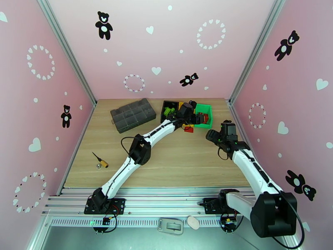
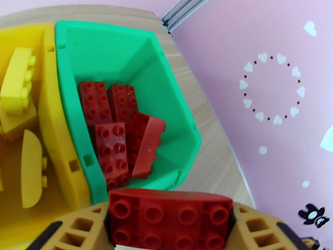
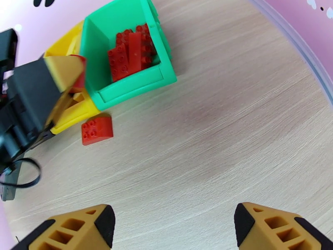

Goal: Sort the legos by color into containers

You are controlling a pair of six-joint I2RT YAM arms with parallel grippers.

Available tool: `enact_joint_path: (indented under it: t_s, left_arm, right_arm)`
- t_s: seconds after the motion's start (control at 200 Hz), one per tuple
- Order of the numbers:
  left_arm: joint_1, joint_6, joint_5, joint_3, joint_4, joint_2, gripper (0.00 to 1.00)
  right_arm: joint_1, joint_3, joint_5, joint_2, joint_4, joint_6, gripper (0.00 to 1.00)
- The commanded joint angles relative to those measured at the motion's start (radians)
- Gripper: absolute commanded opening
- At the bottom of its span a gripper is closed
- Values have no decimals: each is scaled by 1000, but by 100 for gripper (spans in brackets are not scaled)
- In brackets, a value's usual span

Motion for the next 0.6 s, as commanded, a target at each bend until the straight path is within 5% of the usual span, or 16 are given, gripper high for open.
enact_joint_path:
  t_s: [0.0, 0.28, 0.355, 0.415, 0.591]
  left_arm:
    - [6, -55, 17, 53, 117, 13, 56]
    - [6, -76, -65, 115, 180, 89, 62]
    - [8, -78, -106, 136, 177, 109, 75]
    - [9, -87, -122, 148, 177, 125, 97]
    - [13, -73, -119, 156, 175, 125, 98]
  right_arm:
    - [-2, -28, -13, -46, -33, -10, 80]
    - [-3, -47, -61, -49, -22, -5, 80]
    - [-3, -48, -70, -52, -23, -6, 80]
    - [-3, -49, -74, -55, -27, -10, 80]
    - [-3, -54, -75, -60, -28, -17, 80]
